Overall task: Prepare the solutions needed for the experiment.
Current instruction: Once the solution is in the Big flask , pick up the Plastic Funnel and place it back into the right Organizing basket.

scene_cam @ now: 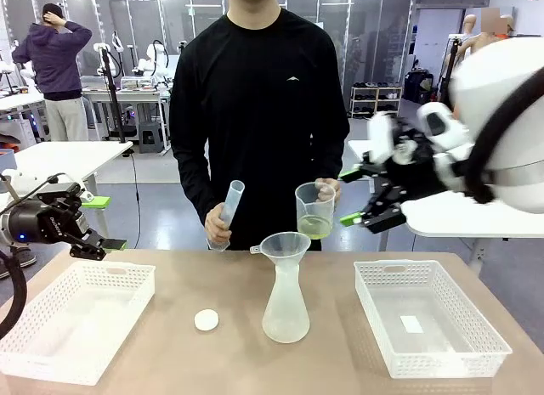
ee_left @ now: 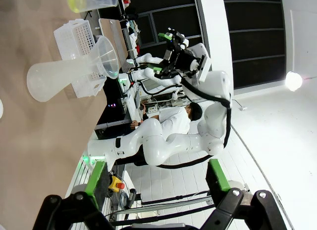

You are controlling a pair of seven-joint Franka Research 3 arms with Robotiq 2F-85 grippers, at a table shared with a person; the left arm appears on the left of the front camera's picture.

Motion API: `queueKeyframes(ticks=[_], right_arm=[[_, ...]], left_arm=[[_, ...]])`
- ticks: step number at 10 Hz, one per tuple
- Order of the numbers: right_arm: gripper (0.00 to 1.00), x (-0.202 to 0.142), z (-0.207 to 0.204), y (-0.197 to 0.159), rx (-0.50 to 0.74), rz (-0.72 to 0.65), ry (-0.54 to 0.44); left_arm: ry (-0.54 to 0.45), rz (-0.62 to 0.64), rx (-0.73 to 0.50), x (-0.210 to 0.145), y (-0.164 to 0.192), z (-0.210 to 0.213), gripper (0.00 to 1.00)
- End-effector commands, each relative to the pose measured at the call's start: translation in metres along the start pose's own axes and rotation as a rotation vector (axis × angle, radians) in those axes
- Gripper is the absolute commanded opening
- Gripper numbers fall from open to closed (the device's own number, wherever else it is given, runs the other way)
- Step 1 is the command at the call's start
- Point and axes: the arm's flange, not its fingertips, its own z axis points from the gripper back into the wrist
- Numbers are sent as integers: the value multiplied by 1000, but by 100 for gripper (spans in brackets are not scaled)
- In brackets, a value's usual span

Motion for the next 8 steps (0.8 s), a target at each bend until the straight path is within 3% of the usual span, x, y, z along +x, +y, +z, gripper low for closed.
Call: queueKeyframes(ticks=[1, 3, 4, 5, 6, 8], right_arm=[[100, -49, 36, 1, -127, -361, -132], [100, -80, 57, 8, -97, -667, -197], [100, -90, 60, 15, -41, -722, -253], [100, -99, 62, 22, -14, -753, -200], [100, -95, 64, 11, -50, -603, -213], [100, -95, 64, 11, -50, -603, -213]], left_arm=[[3, 3, -2, 1, -3, 0, 100], [3, 3, -2, 1, -3, 0, 100], [3, 3, -2, 1, -3, 0, 100], [3, 3, -2, 1, -3, 0, 100], [3, 3, -2, 1, -3, 0, 100], [3, 3, -2, 1, -3, 0, 100]])
